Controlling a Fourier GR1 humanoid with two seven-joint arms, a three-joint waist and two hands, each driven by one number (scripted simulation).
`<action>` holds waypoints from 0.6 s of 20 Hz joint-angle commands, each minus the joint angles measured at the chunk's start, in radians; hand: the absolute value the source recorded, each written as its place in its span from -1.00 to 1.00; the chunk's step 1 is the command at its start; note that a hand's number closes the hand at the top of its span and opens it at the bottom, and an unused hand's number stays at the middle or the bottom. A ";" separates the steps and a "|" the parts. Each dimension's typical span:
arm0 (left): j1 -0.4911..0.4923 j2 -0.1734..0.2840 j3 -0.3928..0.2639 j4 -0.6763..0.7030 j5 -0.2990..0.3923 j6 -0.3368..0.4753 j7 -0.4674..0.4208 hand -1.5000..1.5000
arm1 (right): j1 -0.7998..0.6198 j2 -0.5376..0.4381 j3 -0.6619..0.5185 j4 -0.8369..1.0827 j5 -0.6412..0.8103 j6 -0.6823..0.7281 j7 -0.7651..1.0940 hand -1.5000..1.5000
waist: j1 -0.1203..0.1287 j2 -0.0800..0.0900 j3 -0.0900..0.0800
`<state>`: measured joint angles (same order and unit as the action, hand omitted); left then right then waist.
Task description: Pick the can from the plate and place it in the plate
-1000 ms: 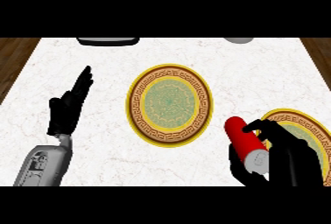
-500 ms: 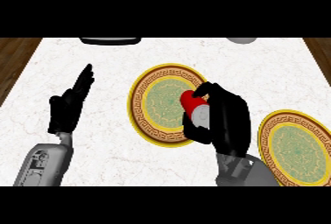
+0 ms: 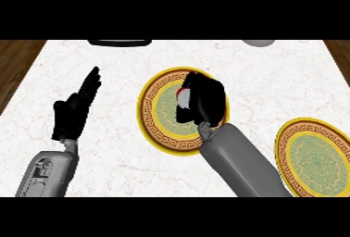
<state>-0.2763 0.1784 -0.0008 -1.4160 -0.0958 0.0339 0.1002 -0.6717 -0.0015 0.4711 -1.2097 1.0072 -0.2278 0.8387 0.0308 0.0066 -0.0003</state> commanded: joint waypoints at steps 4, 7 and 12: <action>-0.017 0.021 0.014 -0.019 0.022 -0.039 0.018 0.00 | -0.099 0.001 0.036 0.330 -0.252 -0.231 0.011 -1.00 | 0.028 0.007 0.001; 0.001 0.006 0.005 0.032 0.006 -0.034 -0.032 0.00 | -0.146 0.001 0.034 0.422 -0.384 -0.314 -0.093 -1.00 | 0.026 0.009 0.001; -0.011 -0.011 -0.008 0.018 -0.013 -0.016 -0.018 0.00 | -0.159 0.001 0.106 0.452 -0.537 -0.463 -0.193 -1.00 | 0.034 0.009 0.002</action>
<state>-0.3042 0.1755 -0.0004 -1.4054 -0.0940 0.0112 0.1057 -0.8060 -0.0006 0.5482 -0.7787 0.5921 -0.5957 0.7029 0.0604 0.0148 0.0010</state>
